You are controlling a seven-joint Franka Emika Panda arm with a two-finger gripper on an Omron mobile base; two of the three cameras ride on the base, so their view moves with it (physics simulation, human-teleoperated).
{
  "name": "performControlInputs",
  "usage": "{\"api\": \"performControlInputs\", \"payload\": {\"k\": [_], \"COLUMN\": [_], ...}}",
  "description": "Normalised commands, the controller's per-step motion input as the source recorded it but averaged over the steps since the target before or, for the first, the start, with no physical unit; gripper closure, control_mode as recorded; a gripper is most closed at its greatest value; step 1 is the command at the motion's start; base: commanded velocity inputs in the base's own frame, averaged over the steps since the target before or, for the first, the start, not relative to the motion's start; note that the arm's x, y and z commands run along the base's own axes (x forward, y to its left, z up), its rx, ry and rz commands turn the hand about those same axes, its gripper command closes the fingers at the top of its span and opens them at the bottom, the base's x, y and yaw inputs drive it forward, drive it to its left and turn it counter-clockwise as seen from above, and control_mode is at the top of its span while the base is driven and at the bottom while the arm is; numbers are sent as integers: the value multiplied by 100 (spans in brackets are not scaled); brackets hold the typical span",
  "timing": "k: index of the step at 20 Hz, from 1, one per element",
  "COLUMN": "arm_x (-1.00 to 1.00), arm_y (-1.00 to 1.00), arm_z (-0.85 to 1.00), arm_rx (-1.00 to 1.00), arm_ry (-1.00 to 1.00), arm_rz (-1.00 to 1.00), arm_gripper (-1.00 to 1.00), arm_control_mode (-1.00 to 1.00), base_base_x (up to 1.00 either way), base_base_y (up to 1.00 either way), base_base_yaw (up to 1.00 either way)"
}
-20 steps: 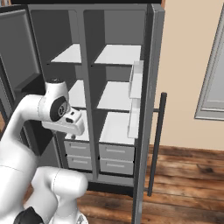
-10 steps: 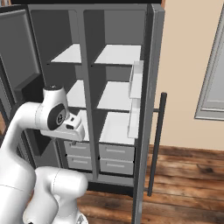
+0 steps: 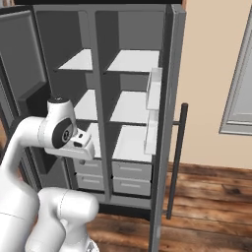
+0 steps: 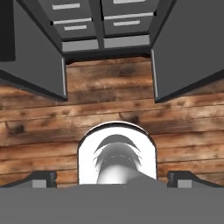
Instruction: Place one of the steaks on the plate and the other in the bowl. Then place the bowl in the fridge.
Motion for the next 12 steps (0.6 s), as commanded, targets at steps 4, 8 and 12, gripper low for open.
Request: {"api": "performControlInputs", "payload": {"k": [4,8,12], "arm_x": [0,0,0], "arm_y": [0,0,0], "arm_z": [0,0,0], "arm_rx": [0,0,0], "arm_ry": [0,0,0], "arm_rz": [0,0,0], "arm_gripper": [-100,-100,-100], "arm_control_mode": [100,100,100], "base_base_x": [-68,-53,-14], "base_base_y": [52,87,100], "base_base_yaw": [0,-3,-18]}}
